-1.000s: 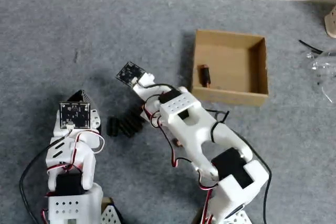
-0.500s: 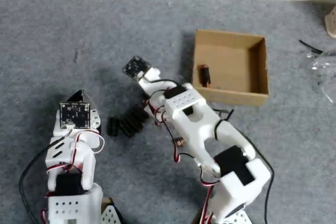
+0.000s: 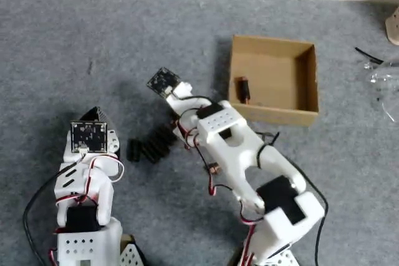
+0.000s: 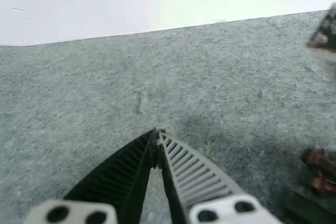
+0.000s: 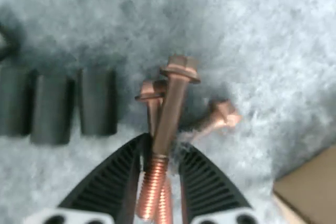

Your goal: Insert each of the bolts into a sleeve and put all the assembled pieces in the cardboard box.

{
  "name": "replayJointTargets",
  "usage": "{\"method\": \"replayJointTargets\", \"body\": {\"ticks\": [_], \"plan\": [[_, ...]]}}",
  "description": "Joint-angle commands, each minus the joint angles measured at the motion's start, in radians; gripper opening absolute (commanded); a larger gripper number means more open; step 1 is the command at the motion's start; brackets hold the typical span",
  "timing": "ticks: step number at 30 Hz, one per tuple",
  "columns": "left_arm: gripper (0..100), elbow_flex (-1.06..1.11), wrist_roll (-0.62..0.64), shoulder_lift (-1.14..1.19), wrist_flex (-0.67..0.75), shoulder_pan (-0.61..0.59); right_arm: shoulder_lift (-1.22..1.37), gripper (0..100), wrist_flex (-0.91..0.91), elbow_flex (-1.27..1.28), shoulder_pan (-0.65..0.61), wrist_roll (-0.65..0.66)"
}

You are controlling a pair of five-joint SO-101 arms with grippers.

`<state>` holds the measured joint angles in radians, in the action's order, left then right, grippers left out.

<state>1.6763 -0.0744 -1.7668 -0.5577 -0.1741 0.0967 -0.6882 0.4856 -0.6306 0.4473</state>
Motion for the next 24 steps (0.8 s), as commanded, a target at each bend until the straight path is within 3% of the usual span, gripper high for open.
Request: {"method": "replayJointTargets", "body": {"ticks": [1,7,12,24], "plan": [[1,0.022,0.008,0.002,0.023,-0.001,-0.150,0.4,-0.010,0.071,0.010,0.002],[1,0.022,0.008,0.002,0.023,-0.001,-0.398,0.4,-0.008,0.219,0.012,-0.002],[1,0.022,0.008,0.002,0.023,-0.001,-0.615,0.4,-0.008,0.320,0.012,-0.091],[1,0.022,0.008,0.004,0.023,-0.001,-0.967,0.4,-0.008,0.541,0.012,-0.095]]}}
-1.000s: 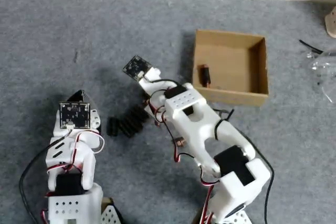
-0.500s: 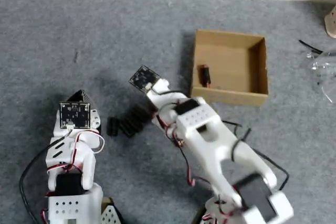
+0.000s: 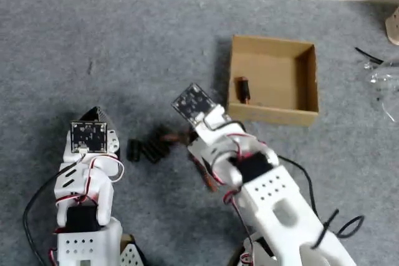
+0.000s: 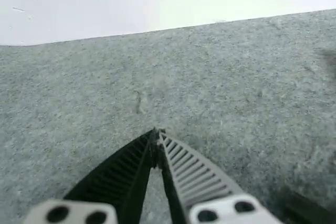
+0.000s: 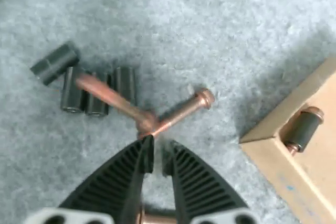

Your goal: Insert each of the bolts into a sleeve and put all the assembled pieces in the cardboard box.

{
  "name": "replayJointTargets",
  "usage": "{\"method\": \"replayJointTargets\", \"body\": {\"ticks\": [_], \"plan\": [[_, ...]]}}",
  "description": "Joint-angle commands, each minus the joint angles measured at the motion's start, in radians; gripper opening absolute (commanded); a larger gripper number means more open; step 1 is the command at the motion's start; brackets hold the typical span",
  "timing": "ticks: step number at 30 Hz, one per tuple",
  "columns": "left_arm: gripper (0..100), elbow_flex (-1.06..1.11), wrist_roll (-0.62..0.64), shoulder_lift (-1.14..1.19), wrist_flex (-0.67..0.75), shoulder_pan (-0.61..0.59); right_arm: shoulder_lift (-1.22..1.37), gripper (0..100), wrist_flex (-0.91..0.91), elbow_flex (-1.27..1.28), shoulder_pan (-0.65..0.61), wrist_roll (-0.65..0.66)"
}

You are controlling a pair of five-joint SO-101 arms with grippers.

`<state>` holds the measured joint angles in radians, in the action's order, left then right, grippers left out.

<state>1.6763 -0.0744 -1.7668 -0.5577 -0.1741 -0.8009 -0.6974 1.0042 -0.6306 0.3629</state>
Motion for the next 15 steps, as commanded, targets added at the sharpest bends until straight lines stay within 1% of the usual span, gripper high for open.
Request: {"method": "replayJointTargets", "body": {"ticks": [1,7,9,15], "plan": [[1,0.022,0.008,0.004,0.023,-0.001,-0.085,0.4,0.001,0.038,0.013,-0.011],[1,0.022,0.008,0.002,0.023,-0.001,-0.111,0.4,0.001,0.099,0.010,-0.011],[1,0.022,0.008,0.002,0.023,-0.001,-0.094,0.4,0.027,0.105,0.008,-0.011],[1,0.022,0.008,0.002,0.023,0.001,0.085,1.0,0.082,0.116,0.008,-0.011]]}}
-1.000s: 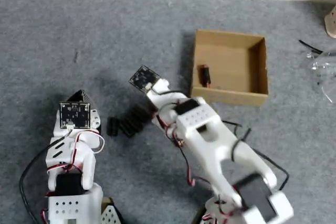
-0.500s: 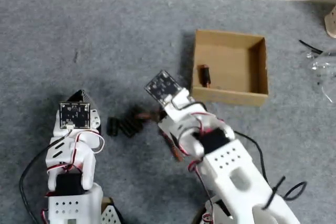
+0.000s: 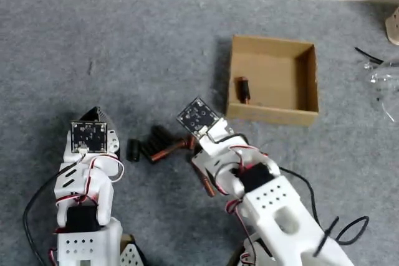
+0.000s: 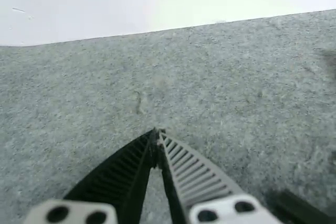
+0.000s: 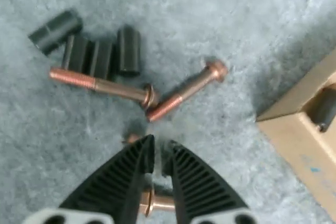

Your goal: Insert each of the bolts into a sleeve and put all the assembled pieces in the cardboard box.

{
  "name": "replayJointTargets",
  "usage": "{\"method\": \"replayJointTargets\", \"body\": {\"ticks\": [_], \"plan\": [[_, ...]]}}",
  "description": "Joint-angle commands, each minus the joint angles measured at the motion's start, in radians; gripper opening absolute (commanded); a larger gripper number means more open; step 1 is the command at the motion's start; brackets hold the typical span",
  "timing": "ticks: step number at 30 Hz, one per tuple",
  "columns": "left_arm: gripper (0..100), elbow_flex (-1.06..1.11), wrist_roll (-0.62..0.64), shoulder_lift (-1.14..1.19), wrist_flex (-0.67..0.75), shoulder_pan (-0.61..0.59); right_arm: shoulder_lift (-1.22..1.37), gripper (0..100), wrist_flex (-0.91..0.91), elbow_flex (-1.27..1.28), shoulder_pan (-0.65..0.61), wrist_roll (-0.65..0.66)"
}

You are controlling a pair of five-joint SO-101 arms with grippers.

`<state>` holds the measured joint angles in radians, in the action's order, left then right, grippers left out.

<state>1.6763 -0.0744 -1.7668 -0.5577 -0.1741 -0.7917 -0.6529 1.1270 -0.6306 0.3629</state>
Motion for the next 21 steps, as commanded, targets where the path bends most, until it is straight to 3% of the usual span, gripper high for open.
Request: {"method": "replayJointTargets", "body": {"ticks": [1,9,15,21], "plan": [[1,0.022,0.008,0.002,0.023,0.001,0.114,1.0,0.041,-0.013,0.008,-0.012],[1,0.022,0.008,0.002,0.023,0.001,0.443,1.9,0.041,-0.309,0.013,-0.109],[1,0.022,0.008,0.004,0.023,0.001,0.656,17.7,-0.093,-0.570,0.013,-0.167],[1,0.022,0.008,0.004,0.025,0.002,0.820,18.0,-0.142,-0.743,0.013,-0.276]]}}
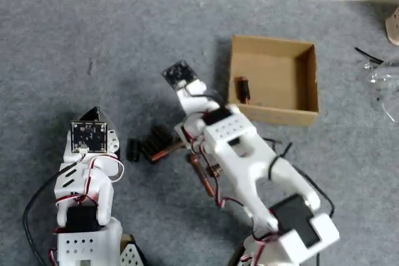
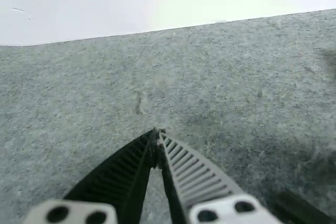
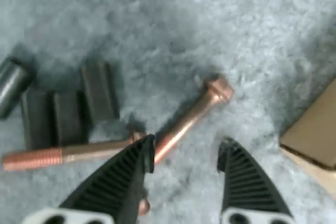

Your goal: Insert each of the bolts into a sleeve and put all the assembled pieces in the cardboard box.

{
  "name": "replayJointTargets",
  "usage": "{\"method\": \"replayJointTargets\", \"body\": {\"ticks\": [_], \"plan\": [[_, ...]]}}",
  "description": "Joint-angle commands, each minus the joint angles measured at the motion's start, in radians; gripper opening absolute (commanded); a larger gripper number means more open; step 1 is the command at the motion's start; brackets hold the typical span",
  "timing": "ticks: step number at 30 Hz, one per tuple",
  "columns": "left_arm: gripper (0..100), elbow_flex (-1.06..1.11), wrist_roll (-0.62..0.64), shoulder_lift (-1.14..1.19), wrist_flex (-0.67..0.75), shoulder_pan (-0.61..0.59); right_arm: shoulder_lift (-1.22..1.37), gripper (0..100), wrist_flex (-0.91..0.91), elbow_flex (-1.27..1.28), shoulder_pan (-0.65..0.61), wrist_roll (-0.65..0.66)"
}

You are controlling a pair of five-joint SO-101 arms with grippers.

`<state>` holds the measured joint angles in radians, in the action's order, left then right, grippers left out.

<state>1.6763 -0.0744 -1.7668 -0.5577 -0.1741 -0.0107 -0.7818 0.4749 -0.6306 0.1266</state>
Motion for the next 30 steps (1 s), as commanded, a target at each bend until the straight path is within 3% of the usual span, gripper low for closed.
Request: {"method": "replayJointTargets", "body": {"ticks": [1,30], "plan": [[1,0.022,0.008,0.004,0.025,0.002,0.067,18.0,-0.013,-0.102,0.013,-0.044],[1,0.022,0.005,0.004,0.023,0.024,0.277,18.0,0.008,-0.136,0.081,-0.049]]}}
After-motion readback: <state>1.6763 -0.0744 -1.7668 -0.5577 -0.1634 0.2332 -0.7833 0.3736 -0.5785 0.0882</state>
